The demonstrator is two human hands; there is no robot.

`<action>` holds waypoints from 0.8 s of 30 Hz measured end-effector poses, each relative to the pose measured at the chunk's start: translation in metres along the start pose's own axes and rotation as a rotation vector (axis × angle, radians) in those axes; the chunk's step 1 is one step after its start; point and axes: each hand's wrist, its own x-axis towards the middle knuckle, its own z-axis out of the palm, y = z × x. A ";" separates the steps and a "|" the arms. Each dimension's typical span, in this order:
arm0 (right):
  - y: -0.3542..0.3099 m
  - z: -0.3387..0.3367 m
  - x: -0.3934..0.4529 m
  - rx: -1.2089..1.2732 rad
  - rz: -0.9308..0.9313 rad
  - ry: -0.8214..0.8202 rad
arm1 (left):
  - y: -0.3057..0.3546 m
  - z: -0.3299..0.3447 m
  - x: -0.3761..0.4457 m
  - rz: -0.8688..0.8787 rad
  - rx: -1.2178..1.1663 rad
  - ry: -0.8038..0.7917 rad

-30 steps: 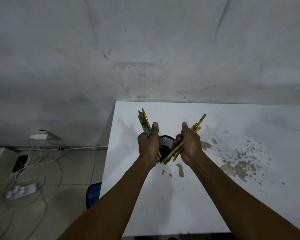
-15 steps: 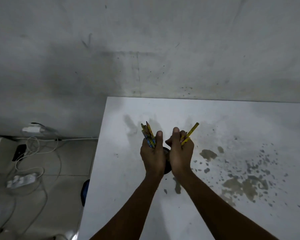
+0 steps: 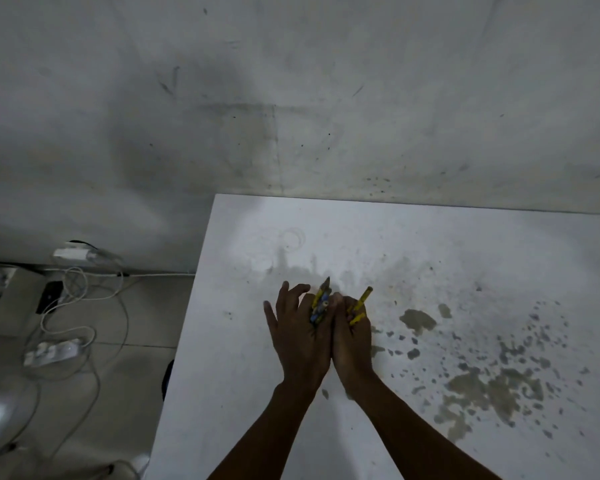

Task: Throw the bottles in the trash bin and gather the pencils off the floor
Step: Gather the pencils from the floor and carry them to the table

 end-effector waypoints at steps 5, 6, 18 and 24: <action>0.010 -0.006 -0.003 -0.028 0.035 -0.068 | 0.011 -0.007 -0.002 -0.117 -0.240 -0.033; 0.010 -0.006 -0.004 -0.040 0.032 -0.072 | 0.010 -0.007 -0.002 -0.104 -0.250 -0.027; 0.019 -0.010 -0.011 -0.181 0.006 -0.074 | -0.017 -0.011 -0.010 -0.205 -0.372 -0.071; 0.012 -0.014 -0.014 -0.193 -0.015 -0.139 | -0.014 -0.020 -0.010 -0.204 -0.333 -0.147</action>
